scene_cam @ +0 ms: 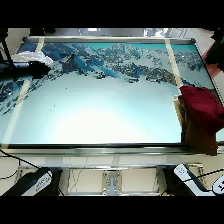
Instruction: Fold the shirts.
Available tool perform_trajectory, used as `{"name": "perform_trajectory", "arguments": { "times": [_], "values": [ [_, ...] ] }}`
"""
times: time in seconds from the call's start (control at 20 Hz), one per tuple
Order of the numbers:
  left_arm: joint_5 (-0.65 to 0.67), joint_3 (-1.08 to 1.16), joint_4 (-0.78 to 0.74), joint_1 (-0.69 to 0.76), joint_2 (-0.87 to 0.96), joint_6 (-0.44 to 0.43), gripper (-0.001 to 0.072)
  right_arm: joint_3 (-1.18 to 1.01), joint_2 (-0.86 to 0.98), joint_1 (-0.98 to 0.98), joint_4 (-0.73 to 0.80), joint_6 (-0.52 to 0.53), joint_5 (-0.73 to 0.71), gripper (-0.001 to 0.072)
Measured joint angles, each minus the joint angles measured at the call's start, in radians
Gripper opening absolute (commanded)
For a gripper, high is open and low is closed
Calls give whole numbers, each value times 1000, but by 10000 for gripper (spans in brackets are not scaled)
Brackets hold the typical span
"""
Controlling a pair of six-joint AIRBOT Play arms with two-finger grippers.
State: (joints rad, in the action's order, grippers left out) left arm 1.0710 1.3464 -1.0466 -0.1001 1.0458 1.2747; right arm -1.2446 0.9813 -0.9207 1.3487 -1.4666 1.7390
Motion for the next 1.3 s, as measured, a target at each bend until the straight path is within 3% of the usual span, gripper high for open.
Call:
{"name": "perform_trajectory", "arguments": {
  "times": [0.05, 0.2, 0.3, 0.45, 0.6, 0.75, 0.8, 0.85, 0.9, 1.3],
  "values": [
    [0, 0, 0, 0, 0, 0, 17, 30, -13, -16, 29, -2, 31, 543],
    [0, 0, 0, 0, 0, 0, 17, 30, -40, -46, 74, -28, 72, 543],
    [0, 0, 0, 0, 0, 0, 17, -52, -51, -54, 50, -43, 71, 500],
    [0, 0, 0, 0, 0, 0, 18, -200, -60, -51, -199, -44, -9, 478],
    [0, 0, 0, 0, 0, 0, 18, -270, -62, 43, -516, 35, -107, 478],
    [0, 0, 0, 0, 0, 0, 18, -296, -57, 237, -616, 121, -166, 468],
    [0, 0, 0, 0, 0, 0, 18, -301, -53, 311, -615, 145, -179, 330],
    [0, 0, 0, 0, 0, 0, 18, -304, -49, 377, -604, 162, -192, 83],
    [3, 0, 0, 0, 0, 0, 18, -307, -44, 441, -579, 175, -199, 13],
    [72, 0, 0, 0, 0, 3, 18, -315, -34, 646, -472, 217, -230, 14]
  ]
}}
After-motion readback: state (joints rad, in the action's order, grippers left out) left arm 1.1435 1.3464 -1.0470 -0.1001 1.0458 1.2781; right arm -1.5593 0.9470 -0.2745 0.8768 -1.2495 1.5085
